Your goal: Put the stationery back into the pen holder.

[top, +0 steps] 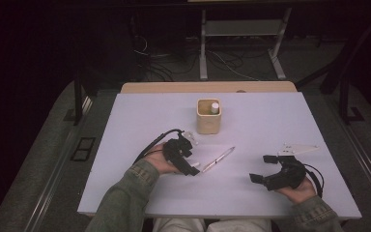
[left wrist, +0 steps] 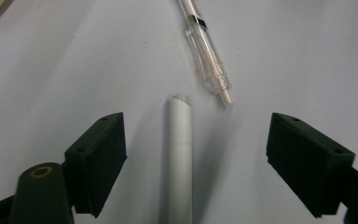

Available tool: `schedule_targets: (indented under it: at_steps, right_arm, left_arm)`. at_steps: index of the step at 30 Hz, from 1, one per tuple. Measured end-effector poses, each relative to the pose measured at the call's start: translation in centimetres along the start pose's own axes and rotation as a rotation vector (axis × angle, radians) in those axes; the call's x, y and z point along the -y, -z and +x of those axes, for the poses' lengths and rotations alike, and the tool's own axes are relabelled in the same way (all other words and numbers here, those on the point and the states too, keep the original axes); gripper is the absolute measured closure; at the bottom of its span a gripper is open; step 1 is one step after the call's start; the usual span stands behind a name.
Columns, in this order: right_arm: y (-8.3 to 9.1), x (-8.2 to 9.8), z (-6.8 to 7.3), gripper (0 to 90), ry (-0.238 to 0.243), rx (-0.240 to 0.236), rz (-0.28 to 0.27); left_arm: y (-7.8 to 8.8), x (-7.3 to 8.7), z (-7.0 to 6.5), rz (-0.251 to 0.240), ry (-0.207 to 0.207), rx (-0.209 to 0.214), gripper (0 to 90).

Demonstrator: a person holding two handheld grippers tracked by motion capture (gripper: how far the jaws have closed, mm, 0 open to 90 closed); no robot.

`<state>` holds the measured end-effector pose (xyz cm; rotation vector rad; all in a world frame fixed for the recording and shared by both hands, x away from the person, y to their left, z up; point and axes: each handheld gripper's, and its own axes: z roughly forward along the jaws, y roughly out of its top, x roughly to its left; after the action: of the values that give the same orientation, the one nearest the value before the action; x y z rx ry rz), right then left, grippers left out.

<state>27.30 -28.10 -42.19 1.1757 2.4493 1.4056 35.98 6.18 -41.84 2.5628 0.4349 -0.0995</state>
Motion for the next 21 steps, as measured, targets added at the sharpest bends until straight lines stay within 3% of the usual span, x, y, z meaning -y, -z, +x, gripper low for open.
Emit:
schedule_targets:
  at_steps: [9,21]
  right_arm:
    - [0.0,0.1,0.0,0.4,0.005,0.004,0.001]
    - [0.2,0.1,-0.3,0.4,-0.007,0.009,-0.008]
  left_arm:
    - [-0.4,-0.1,-0.1,0.028,-0.037,-0.005,37.6]
    - [-1.1,-0.2,-0.4,0.056,-0.079,-0.049,59.1]
